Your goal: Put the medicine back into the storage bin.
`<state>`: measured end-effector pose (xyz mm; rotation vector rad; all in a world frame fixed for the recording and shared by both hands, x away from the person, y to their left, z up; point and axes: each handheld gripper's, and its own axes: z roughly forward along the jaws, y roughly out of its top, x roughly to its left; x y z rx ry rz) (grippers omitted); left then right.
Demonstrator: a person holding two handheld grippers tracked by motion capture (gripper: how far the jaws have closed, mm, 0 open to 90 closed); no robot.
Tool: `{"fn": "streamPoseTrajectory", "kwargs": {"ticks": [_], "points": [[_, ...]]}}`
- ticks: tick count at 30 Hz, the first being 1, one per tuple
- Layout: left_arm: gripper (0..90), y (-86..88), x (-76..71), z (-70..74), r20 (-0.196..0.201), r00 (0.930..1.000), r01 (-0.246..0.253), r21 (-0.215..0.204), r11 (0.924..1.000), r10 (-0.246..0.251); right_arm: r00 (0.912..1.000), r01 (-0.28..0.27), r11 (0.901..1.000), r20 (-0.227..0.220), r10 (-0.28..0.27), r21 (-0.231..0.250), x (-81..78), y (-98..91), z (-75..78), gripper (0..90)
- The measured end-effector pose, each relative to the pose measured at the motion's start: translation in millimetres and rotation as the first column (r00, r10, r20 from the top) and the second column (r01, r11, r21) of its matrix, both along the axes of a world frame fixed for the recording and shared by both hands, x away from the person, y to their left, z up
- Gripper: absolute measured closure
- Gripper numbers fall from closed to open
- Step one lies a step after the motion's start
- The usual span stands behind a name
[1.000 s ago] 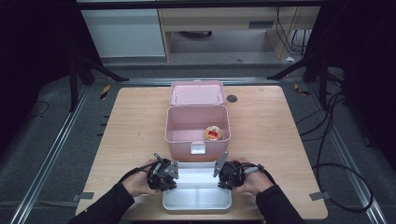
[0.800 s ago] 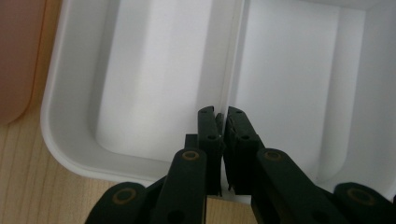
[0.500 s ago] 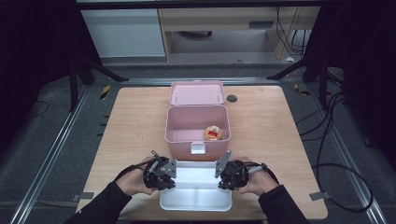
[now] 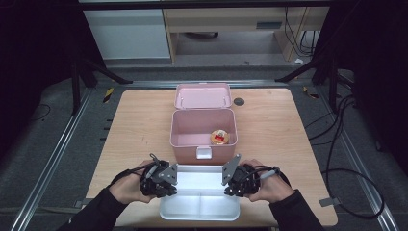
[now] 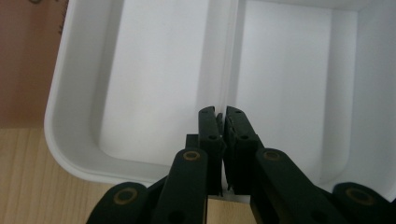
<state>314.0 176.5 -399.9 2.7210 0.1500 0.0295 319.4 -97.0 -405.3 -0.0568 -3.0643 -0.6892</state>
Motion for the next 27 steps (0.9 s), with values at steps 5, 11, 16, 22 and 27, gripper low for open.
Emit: {"fn": "streamPoseTrajectory", "kwargs": {"ticks": [5, 11, 16, 22, 27], "points": [[86.3, 2.7, 1.9, 21.2, 0.024, 0.9997, 0.002, -0.021, 0.9998, -0.001, 0.9998, -0.003, 0.9998, 0.022, 0.003, 0.019, 1.3, -1.5, 21.4, 89.7], [86.3, 5.9, 11.8, 44.3, 0.032, 0.9994, -0.008, -0.033, 0.9994, 0.009, 0.9986, -0.008, 0.9997, 0.052, 0.007, 0.024, 8.4, -0.6, 44.4, 89.7], [86.3, 5.0, 24.6, 58.2, 0.058, 0.9982, -0.012, -0.022, 0.9997, 0.013, 0.9973, -0.002, 0.9997, 0.073, 0.000, 0.023, 22.7, 0.1, 58.8, 89.5], [86.3, 5.3, 47.2, 68.1, 0.067, 0.9976, -0.016, -0.033, 0.9993, 0.019, 0.9947, 0.004, 0.9996, 0.103, -0.006, 0.026, 41.5, -1.0, 69.9, 89.4], [85.8, 4.9, 69.7, 74.8, 0.083, 0.9964, -0.016, -0.041, 0.9990, 0.020, 0.9923, 0.010, 0.9994, 0.123, -0.014, 0.035, 60.2, -2.0, 75.7, 89.5]]}}
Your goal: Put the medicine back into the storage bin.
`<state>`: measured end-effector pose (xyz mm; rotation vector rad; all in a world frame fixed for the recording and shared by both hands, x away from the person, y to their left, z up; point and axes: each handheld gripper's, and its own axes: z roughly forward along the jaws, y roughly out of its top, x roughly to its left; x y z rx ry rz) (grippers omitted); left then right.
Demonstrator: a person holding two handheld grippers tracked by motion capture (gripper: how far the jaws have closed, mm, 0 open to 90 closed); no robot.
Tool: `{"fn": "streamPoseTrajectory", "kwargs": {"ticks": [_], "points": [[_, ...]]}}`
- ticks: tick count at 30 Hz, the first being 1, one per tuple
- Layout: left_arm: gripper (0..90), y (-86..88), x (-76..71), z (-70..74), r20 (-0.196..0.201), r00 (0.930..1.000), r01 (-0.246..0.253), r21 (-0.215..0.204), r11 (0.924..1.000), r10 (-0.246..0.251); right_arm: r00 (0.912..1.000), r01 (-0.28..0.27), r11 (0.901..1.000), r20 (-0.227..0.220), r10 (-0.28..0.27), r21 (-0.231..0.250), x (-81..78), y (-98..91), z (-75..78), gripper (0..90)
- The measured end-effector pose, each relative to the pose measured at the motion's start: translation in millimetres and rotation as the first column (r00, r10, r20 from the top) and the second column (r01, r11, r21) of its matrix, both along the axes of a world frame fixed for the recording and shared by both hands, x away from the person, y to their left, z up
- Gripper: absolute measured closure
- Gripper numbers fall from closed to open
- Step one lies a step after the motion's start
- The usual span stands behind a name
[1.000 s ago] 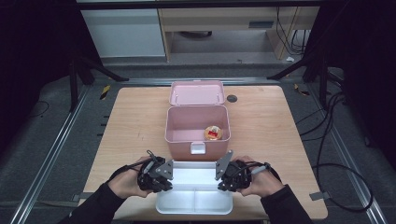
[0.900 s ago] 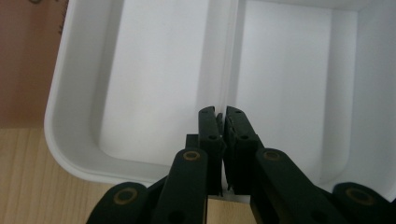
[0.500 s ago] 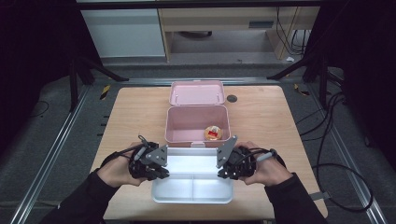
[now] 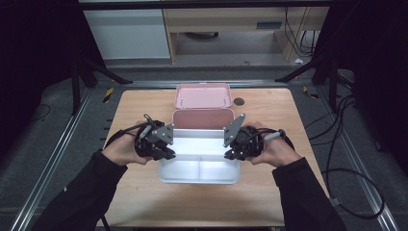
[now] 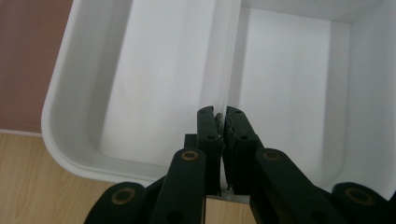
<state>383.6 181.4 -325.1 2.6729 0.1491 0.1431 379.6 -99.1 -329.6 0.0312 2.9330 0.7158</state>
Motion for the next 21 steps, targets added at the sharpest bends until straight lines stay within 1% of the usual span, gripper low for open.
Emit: {"fn": "streamPoseTrajectory", "kwargs": {"ticks": [2, 7, 8, 10, 12, 16, 21], "points": [[85.8, -0.5, 10.1, 2.3, -0.005, 1.0000, -0.001, -0.006, 1.0000, 0.001, 1.0000, 0.004, 1.0000, 0.005, -0.004, 0.005, 8.7, -1.4, 2.0, 89.5], [85.8, -4.2, 34.4, 10.3, 0.012, 0.9999, 0.001, 0.006, 1.0000, -0.001, 0.9994, 0.015, 0.9998, 0.030, -0.015, 0.012, 30.8, -4.3, 8.1, 89.4], [86.0, -4.7, 38.7, 11.8, 0.022, 0.9998, 0.003, 0.008, 1.0000, -0.003, 0.9994, 0.016, 0.9998, 0.032, -0.017, 0.015, 35.4, -4.9, 9.1, 89.3], [86.0, -5.1, 47.7, 14.1, 0.023, 0.9997, 0.010, 0.006, 0.9999, -0.010, 0.9992, 0.019, 0.9996, 0.036, -0.019, 0.022, 44.3, -6.1, 10.3, 89.3], [86.3, -5.3, 56.5, 14.5, 0.020, 0.9997, 0.015, -0.006, 0.9999, -0.015, 0.9990, 0.020, 0.9995, 0.040, -0.021, 0.024, 52.9, -7.8, 11.5, 89.2], [86.5, -5.9, 73.4, 13.5, 0.015, 0.9997, 0.019, -0.016, 0.9997, -0.018, 0.9987, 0.027, 0.9991, 0.043, -0.028, 0.034, 70.2, -11.2, 13.5, 88.9], [86.6, -6.8, 92.9, 9.7, 0.020, 0.9997, 0.014, -0.006, 0.9999, -0.014, 0.9983, 0.031, 0.9989, 0.048, -0.033, 0.037, 88.1, -11.4, 12.0, 88.7]]}}
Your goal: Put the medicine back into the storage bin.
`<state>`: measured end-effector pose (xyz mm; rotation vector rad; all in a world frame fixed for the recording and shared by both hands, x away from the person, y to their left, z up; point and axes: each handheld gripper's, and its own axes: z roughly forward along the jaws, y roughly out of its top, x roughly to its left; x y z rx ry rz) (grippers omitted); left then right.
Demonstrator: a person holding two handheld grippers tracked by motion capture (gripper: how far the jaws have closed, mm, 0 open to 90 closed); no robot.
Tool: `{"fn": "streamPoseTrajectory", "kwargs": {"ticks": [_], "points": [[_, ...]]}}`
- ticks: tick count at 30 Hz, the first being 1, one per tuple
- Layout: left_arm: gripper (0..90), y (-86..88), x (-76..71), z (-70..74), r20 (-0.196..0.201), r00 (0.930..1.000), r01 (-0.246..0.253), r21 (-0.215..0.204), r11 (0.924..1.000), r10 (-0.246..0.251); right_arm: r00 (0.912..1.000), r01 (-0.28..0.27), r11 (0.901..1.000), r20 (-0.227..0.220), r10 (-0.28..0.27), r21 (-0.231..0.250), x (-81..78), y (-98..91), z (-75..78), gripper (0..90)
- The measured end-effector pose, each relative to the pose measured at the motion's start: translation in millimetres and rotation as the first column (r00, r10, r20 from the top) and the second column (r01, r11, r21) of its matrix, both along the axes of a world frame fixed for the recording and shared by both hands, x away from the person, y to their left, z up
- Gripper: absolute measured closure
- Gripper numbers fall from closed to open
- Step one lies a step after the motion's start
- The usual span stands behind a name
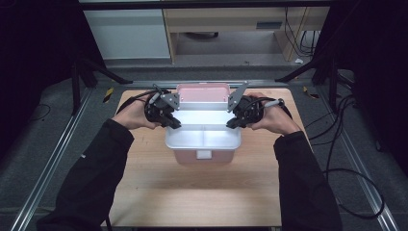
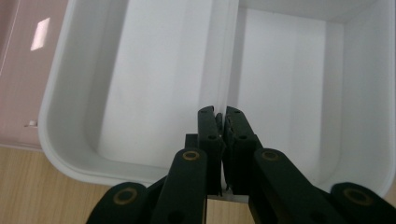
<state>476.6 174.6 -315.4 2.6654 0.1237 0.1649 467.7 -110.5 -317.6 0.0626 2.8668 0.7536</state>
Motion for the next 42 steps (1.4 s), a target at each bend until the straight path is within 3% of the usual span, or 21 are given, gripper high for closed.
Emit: {"fn": "streamPoseTrajectory", "kwargs": {"ticks": [6, 11, 14, 20, 25, 29, 33, 42], "points": [[86.0, -5.1, 25.5, -15.4, -0.022, 0.9997, -0.010, 0.005, 0.9999, 0.010, 0.9999, 0.010, 0.9998, -0.005, -0.010, -0.020, 21.4, -0.1, -7.6, 88.8], [85.8, -3.6, 35.7, -24.7, -0.047, 0.9988, -0.013, -0.008, 0.9999, 0.013, 0.9998, 0.019, 0.9998, -0.010, -0.019, -0.004, 30.2, -1.5, -15.2, 88.7], [85.6, -2.7, 39.4, -31.1, -0.072, 0.9973, -0.018, 0.005, 0.9998, 0.018, 0.9996, 0.018, 0.9998, -0.021, -0.018, 0.000, 32.7, 0.4, -21.9, 88.8], [85.6, -2.1, 43.1, -40.3, -0.107, 0.9940, -0.024, 0.006, 0.9997, 0.024, 0.9992, 0.021, 0.9996, -0.034, -0.021, -0.017, 36.3, 4.3, -32.8, 87.6], [85.7, -2.6, 44.0, -41.3, -0.089, 0.9954, -0.032, 0.020, 0.9993, 0.033, 0.9991, 0.031, 0.9995, -0.029, -0.031, -0.008, 39.5, 4.4, -36.3, 87.6], [85.5, -5.4, 43.7, -46.1, -0.097, 0.9947, -0.030, 0.041, 0.9987, 0.033, 0.9987, 0.034, 0.9985, -0.038, -0.035, -0.042, 41.8, 8.3, -43.7, 87.5], [85.5, -3.8, 42.8, -47.2, -0.114, 0.9929, -0.031, 0.030, 0.9991, 0.034, 0.9979, 0.040, 0.9986, -0.050, -0.042, -0.034, 42.4, 7.8, -49.2, 87.0], [85.8, -8.5, 41.4, -58.6, -0.119, 0.9917, -0.042, 0.070, 0.9967, 0.050, 0.9964, 0.067, 0.9976, -0.050, -0.068, -0.013, 40.8, 6.3, -62.7, 84.1]]}}
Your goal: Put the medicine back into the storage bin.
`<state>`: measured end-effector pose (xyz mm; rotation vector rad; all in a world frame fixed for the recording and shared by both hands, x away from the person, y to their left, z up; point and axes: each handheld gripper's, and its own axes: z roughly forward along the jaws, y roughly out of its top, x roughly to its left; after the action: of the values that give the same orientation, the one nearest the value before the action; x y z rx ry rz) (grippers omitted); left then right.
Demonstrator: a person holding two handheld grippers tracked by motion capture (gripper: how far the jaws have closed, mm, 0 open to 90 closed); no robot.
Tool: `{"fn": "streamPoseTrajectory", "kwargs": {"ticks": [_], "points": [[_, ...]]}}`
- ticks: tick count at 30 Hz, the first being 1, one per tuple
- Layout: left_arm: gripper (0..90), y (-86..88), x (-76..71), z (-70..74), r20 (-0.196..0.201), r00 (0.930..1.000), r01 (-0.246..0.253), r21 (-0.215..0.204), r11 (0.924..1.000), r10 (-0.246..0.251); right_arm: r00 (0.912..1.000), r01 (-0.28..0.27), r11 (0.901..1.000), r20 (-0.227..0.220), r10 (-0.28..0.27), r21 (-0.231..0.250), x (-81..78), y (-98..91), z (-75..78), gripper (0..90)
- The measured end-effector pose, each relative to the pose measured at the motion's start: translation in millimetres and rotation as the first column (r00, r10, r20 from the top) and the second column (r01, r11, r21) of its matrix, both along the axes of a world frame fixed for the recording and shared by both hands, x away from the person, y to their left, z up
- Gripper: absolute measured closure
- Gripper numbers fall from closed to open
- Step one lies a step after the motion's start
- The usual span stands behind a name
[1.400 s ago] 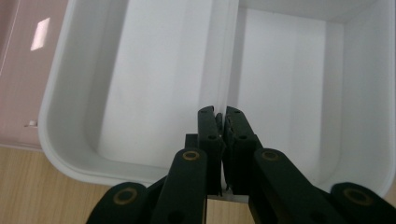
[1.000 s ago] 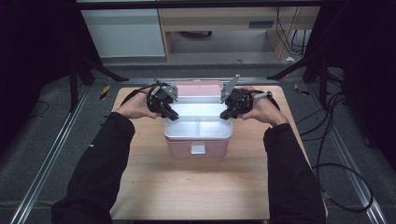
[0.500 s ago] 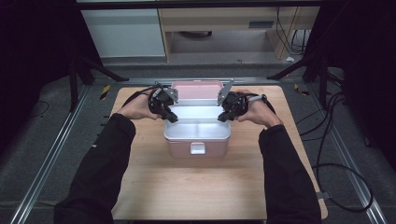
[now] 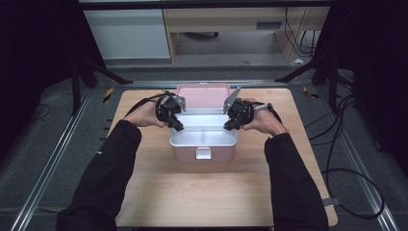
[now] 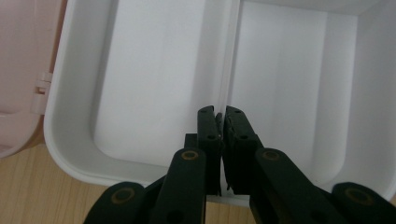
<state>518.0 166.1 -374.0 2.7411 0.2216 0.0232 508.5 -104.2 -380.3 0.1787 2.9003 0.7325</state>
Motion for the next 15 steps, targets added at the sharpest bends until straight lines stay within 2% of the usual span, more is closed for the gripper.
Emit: {"fn": "streamPoseTrajectory", "kwargs": {"ticks": [4, 5, 7, 8, 9, 11, 12, 14, 15], "points": [[80.8, 3.5, -3.8, -0.4, 0.005, 0.9996, -0.026, -0.033, 0.9991, 0.026, 0.9990, 0.045, 0.9985, 0.008, -0.045, 0.032, -2.4, -2.8, -1.3, 80.6], [78.9, 4.8, -5.1, -0.3, 0.000, 0.9992, -0.039, -0.034, 0.9986, 0.040, 0.9984, 0.054, 0.9979, 0.013, -0.054, 0.036, -3.1, -3.5, -0.8, 77.8], [71.6, 6.2, -7.1, 2.1, 0.007, 0.9981, -0.060, -0.029, 0.9978, 0.061, 0.9942, 0.101, 0.9909, 0.027, -0.104, 0.089, -5.7, -7.1, 4.1, 68.8], [69.4, 7.6, -8.8, 5.8, 0.018, 0.9972, -0.072, -0.050, 0.9962, 0.073, 0.9923, 0.116, 0.9860, 0.030, -0.120, 0.120, -7.0, -8.5, 6.3, 65.6], [68.1, 9.1, -10.1, 8.4, 0.017, 0.9968, -0.077, -0.077, 0.9941, 0.078, 0.9883, 0.140, 0.9755, 0.037, -0.148, 0.170, -9.5, -11.1, 10.6, 62.5], [65.7, 12.8, -13.8, 15.9, 0.014, 0.9933, -0.112, -0.146, 0.9829, 0.115, 0.9805, 0.177, 0.9603, 0.045, -0.191, 0.215, -13.8, -14.7, 16.8, 56.1], [63.5, 14.9, -15.5, 19.7, 0.023, 0.9910, -0.126, -0.163, 0.9785, 0.132, 0.9744, 0.204, 0.9503, 0.046, -0.220, 0.235, -16.3, -16.8, 20.1, 54.2], [57.8, 19.6, -19.1, 25.4, 0.068, 0.9819, -0.162, -0.187, 0.9690, 0.177, 0.9625, 0.241, 0.9346, 0.059, -0.265, 0.262, -20.7, -21.8, 25.9, 50.3], [54.4, 22.3, -20.7, 28.3, 0.081, 0.9734, -0.196, -0.192, 0.9616, 0.214, 0.9555, 0.259, 0.9266, 0.067, -0.287, 0.272, -23.3, -24.4, 28.4, 49.0]]}}
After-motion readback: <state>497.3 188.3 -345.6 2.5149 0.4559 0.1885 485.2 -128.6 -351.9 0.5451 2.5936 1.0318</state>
